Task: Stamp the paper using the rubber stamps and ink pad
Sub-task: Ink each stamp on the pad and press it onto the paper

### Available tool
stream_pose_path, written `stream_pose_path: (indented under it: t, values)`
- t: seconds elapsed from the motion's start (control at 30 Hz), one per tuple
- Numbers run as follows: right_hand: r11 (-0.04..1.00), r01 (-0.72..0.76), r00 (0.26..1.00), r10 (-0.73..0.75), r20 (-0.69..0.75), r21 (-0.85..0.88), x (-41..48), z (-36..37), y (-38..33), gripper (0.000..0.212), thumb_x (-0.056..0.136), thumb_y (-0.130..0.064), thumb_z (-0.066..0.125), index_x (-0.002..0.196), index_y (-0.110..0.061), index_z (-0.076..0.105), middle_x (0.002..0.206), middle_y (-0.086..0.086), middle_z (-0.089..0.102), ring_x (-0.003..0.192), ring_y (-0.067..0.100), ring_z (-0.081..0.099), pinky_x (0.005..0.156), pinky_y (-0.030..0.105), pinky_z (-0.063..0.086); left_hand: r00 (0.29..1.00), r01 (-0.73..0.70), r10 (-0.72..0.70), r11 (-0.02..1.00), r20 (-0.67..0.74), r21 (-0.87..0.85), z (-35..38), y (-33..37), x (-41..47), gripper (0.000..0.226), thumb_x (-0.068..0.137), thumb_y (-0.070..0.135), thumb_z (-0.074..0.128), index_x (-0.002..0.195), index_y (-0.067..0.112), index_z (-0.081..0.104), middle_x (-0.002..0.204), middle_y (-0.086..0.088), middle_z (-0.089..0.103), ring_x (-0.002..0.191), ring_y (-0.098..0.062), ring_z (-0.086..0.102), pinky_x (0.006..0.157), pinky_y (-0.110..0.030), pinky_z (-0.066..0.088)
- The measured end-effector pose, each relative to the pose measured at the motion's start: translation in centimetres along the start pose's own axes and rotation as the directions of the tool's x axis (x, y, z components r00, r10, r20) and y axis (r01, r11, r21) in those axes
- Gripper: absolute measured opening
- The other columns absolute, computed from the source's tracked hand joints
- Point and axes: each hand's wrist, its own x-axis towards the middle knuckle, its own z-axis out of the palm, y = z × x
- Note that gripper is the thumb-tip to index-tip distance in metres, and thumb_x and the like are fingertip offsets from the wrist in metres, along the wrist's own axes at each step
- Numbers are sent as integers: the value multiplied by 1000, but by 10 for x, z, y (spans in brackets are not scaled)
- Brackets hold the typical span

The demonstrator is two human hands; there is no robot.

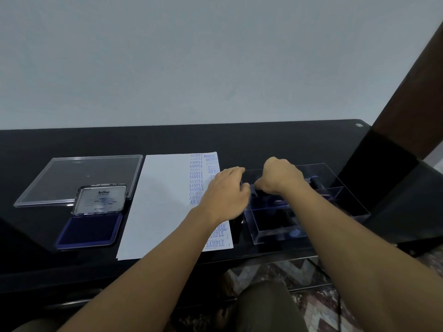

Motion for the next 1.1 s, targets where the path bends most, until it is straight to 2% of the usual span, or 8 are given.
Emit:
stream_pose_path:
  t: [0.17, 0.27, 0.5, 0.63, 0.8, 0.97, 1.03, 1.1]
  values:
    - [999, -8, 1000, 6, -24, -54, 0, 7, -6, 29, 88, -31, 71, 79, -15, 49, 84, 5, 61, 70, 21, 56, 63, 35, 45, 1000, 7, -7, 1000, -10, -31, 0, 1, -1, 31, 100, 22, 43, 128, 11, 52, 130, -4, 57, 121, -19, 48, 99, -31, 38]
    - [999, -23, 999, 22, -34, -30, 0, 9, -6, 26, 89, -28, 69, 80, -14, 49, 81, 5, 60, 68, 21, 56, 59, 33, 44, 1000, 12, -13, 999, -4, -38, -1, 1, -1, 31, 100, 23, 44, 126, 9, 53, 129, -4, 57, 121, -19, 49, 98, -31, 39]
    - [979, -37, 997, 49, -52, 203, -7, -5, 6, 29, 83, -29, 67, 70, -8, 53, 67, 5, 58, 58, 21, 54, 51, 28, 40, 999, 33, -33, 999, -9, -38, -10, -6, -5, 47, 102, 28, 41, 148, 18, 37, 153, 2, 40, 141, -17, 33, 114, -36, 30]
    - [965, 12, 999, 0, -46, 263, -10, -15, 13, 28, 87, -30, 62, 79, -3, 60, 69, 6, 61, 60, 21, 53, 54, 27, 44, 999, 31, -32, 999, -22, -38, -18, -11, -10, 48, 102, 27, 41, 149, 18, 37, 154, 3, 38, 142, -17, 31, 115, -36, 28]
    - [937, 55, 998, -47, -33, 346, -16, -29, 17, 30, 91, -25, 56, 70, -7, 44, 66, 9, 49, 58, 22, 40, 55, 29, 35, 998, 49, -50, 999, -49, -24, -31, -21, -18, 47, 104, 29, 40, 149, 21, 35, 156, 5, 35, 144, -16, 29, 115, -34, 27]
    - [925, 121, 993, -107, -57, 360, -18, -35, 2, 36, 91, -19, 49, 64, -16, 26, 55, -1, 30, 49, 16, 24, 50, 29, 23, 993, 97, -98, 995, -71, -15, -47, -40, -30, 47, 104, 33, 41, 149, 24, 34, 157, 5, 33, 144, -17, 30, 116, -34, 27]
    - [919, 146, 989, -134, -56, 366, -19, -35, -9, 33, 92, -19, 47, 66, -14, 27, 55, 0, 31, 49, 15, 24, 50, 30, 24, 990, 115, -115, 993, -84, -11, -56, -49, -36, 48, 104, 34, 41, 150, 24, 33, 158, 6, 32, 145, -17, 28, 116, -33, 25]
    - [917, 180, 984, -169, -61, 356, -22, -34, -24, 26, 95, -21, 47, 72, -8, 41, 62, 4, 45, 53, 17, 37, 53, 30, 31, 988, 123, -124, 992, -96, -17, -66, -60, -42, 48, 104, 32, 40, 150, 21, 33, 157, 5, 32, 145, -15, 26, 116, -31, 24]
